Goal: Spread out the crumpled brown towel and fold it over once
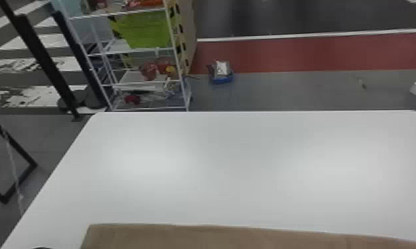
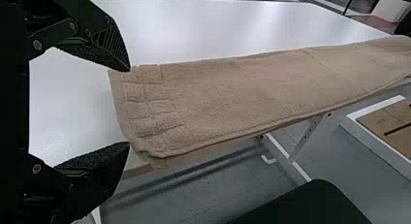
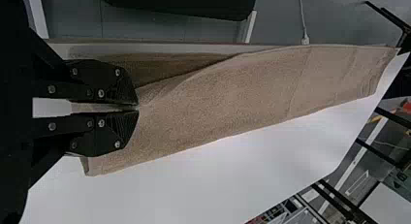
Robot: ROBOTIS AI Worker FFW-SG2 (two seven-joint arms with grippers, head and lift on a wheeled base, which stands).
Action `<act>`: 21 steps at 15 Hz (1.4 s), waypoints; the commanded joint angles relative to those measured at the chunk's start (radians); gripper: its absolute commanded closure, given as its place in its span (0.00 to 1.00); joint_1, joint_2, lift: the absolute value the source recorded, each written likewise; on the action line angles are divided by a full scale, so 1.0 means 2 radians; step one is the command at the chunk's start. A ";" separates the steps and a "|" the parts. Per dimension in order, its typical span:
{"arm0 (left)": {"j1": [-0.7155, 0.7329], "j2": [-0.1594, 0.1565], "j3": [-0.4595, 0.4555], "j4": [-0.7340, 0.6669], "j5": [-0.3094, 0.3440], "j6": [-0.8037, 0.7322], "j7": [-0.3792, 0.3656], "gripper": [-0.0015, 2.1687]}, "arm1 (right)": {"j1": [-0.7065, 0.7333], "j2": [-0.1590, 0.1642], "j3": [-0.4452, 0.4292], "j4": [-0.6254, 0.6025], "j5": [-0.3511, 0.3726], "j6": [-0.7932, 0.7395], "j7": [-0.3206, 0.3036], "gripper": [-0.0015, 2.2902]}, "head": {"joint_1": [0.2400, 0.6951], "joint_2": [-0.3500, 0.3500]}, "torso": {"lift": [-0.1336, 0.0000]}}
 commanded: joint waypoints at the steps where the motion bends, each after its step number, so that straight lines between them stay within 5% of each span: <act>1: -0.003 0.005 0.010 0.000 0.001 -0.001 -0.006 0.20 | -0.003 -0.001 0.000 0.001 0.002 -0.001 0.002 0.46 | 1.00 0.75 | 0.08; 4: -0.010 0.009 0.020 0.000 0.008 -0.001 -0.006 0.19 | -0.004 -0.004 -0.002 0.004 0.007 -0.004 0.002 0.43 | 1.00 0.79 | 0.08; 5: -0.012 0.009 0.025 0.000 0.009 -0.001 -0.006 0.19 | -0.004 -0.004 -0.005 0.006 0.006 -0.003 0.002 0.20 | 1.00 0.80 | 0.08; 6: -0.013 0.009 0.026 -0.001 0.010 -0.001 -0.006 0.19 | -0.004 -0.005 -0.010 0.009 0.006 -0.003 0.002 0.11 | 1.00 0.80 | 0.08; 8: -0.014 0.009 0.026 0.000 0.010 -0.001 -0.006 0.19 | -0.006 -0.011 -0.018 0.021 0.005 -0.004 0.002 0.06 | 1.00 0.80 | 0.08; 16: -0.019 0.009 0.029 0.000 0.011 -0.001 -0.006 0.19 | -0.007 -0.014 -0.061 0.037 -0.046 0.011 0.002 0.08 | 1.00 0.64 | 0.08; 18: -0.019 0.009 0.029 0.000 0.013 -0.001 -0.006 0.19 | -0.007 -0.018 -0.058 0.047 -0.096 0.126 0.002 0.10 | 1.00 0.62 | 0.08; 21: -0.024 0.006 0.024 0.002 0.013 -0.001 -0.006 0.19 | -0.027 -0.018 -0.041 0.055 -0.119 0.237 0.001 0.15 | 1.00 0.52 | 0.08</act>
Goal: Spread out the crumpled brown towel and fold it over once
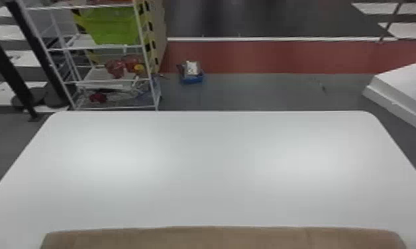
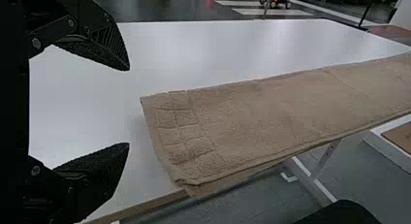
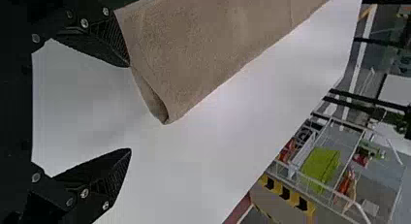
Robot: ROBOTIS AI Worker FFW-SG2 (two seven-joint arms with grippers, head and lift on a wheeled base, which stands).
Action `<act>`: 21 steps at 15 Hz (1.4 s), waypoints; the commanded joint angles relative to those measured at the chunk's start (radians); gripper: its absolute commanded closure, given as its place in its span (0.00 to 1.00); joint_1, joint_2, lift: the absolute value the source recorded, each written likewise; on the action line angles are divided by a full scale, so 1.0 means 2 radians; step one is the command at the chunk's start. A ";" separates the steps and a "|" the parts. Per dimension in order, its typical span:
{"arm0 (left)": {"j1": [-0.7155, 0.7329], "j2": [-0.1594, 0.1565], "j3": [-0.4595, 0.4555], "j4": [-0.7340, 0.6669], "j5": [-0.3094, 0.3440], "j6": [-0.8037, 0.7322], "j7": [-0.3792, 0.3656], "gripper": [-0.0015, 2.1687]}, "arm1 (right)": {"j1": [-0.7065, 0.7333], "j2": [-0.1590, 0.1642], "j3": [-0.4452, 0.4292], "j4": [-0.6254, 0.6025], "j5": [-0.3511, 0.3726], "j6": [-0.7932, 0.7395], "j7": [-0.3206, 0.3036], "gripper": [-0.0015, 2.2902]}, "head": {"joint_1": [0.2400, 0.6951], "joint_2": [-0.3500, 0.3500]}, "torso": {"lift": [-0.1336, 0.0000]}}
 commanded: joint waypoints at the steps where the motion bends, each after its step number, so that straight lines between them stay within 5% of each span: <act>1: -0.003 -0.002 -0.002 0.000 0.000 -0.001 -0.006 0.19 | -0.019 0.001 0.010 0.016 -0.033 0.065 -0.003 0.17 | 1.00 0.51 | 0.08; 6: -0.003 0.000 -0.004 0.005 0.001 -0.001 -0.006 0.19 | -0.055 0.008 0.048 0.067 -0.071 0.084 -0.024 0.20 | 1.00 0.48 | 0.08; 13: -0.003 0.006 -0.006 0.023 0.001 -0.001 -0.006 0.19 | -0.074 0.023 0.087 0.080 -0.071 0.082 -0.026 0.21 | 1.00 0.62 | 0.08; 21: -0.005 0.010 -0.009 0.030 0.006 -0.001 -0.006 0.19 | -0.111 0.024 0.102 0.087 -0.005 0.082 -0.070 0.21 | 1.00 0.64 | 0.08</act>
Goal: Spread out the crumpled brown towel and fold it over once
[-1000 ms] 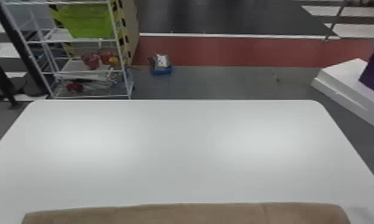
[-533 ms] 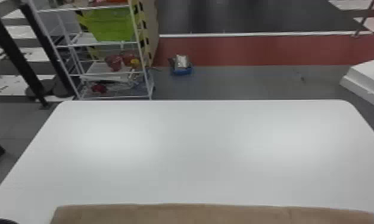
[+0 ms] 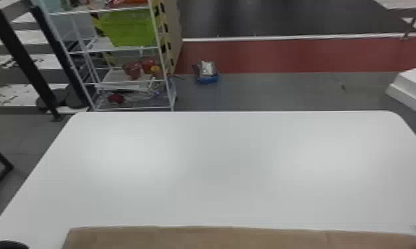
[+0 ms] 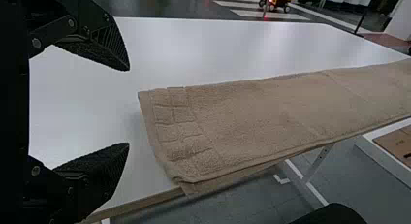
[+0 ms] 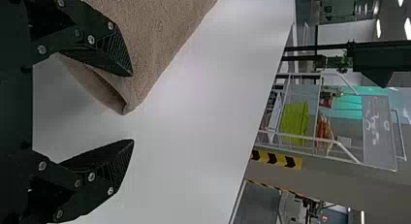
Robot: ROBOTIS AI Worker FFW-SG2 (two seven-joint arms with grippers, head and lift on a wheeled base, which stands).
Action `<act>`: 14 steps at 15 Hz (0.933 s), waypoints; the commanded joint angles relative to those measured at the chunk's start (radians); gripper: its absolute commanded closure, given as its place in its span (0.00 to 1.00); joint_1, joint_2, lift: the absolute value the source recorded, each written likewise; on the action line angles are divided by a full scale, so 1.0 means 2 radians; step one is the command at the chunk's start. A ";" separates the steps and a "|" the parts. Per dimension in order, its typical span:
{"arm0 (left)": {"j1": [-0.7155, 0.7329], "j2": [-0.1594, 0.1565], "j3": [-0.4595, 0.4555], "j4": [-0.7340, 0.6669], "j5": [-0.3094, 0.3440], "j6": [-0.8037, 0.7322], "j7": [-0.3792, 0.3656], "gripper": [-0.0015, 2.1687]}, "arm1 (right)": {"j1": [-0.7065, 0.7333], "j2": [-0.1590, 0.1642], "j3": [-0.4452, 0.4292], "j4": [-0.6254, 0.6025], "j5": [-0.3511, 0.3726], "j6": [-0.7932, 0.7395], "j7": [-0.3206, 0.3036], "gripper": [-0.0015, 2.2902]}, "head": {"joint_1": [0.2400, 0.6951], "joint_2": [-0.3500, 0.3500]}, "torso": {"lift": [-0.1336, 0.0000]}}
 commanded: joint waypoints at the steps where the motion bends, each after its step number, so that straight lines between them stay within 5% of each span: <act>1: 0.000 0.001 0.000 0.000 0.003 -0.001 -0.006 0.19 | -0.012 0.000 0.007 0.004 0.024 0.000 -0.009 0.21 | 1.00 0.64 | 0.08; 11: 0.000 0.001 0.001 -0.002 0.008 -0.001 -0.006 0.19 | -0.039 0.001 0.020 0.021 0.076 0.005 -0.064 0.20 | 1.00 0.61 | 0.08; 14: 0.000 0.001 0.006 -0.003 0.018 -0.001 -0.006 0.18 | -0.029 0.012 -0.007 -0.008 0.040 0.008 -0.063 0.20 | 1.00 0.60 | 0.08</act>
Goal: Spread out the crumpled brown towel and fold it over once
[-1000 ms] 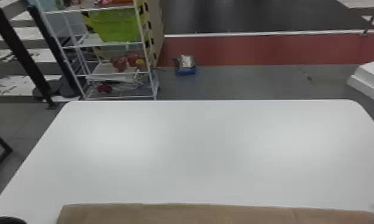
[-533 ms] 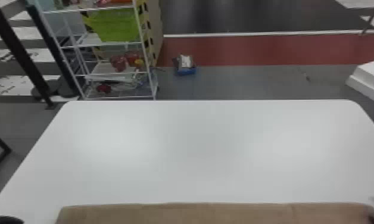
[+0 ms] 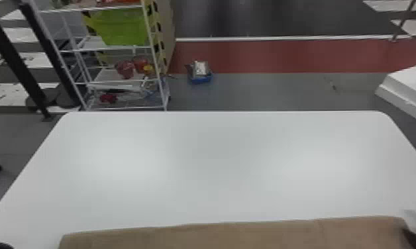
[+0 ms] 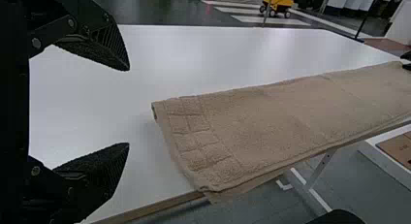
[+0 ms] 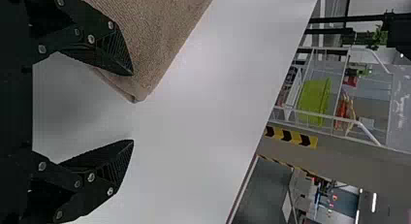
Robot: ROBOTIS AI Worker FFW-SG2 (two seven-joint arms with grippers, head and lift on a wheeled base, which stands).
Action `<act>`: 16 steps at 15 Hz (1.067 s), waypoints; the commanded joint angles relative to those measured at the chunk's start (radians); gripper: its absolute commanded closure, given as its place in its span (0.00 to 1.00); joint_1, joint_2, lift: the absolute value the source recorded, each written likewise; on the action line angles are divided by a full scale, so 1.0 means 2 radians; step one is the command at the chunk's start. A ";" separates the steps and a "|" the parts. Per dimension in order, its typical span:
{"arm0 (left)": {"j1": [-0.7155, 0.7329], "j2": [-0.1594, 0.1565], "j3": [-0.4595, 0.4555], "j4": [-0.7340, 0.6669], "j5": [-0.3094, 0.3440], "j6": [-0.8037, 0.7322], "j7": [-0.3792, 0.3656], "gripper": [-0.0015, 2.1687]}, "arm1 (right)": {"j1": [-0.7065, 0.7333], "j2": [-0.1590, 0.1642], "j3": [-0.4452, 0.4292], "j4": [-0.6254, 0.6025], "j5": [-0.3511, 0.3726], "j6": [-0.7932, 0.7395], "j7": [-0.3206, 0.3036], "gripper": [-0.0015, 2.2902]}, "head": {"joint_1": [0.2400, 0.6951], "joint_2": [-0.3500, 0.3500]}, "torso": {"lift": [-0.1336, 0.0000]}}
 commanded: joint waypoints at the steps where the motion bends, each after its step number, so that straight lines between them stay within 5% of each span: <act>1: 0.000 0.001 0.004 -0.001 0.008 -0.001 -0.006 0.18 | 0.013 0.008 -0.019 -0.031 -0.025 0.006 0.002 0.20 | 1.00 0.59 | 0.08; 16: -0.004 0.000 -0.004 0.000 0.002 -0.001 -0.006 0.18 | 0.020 0.008 -0.018 -0.040 -0.026 0.017 0.008 0.20 | 1.00 0.58 | 0.08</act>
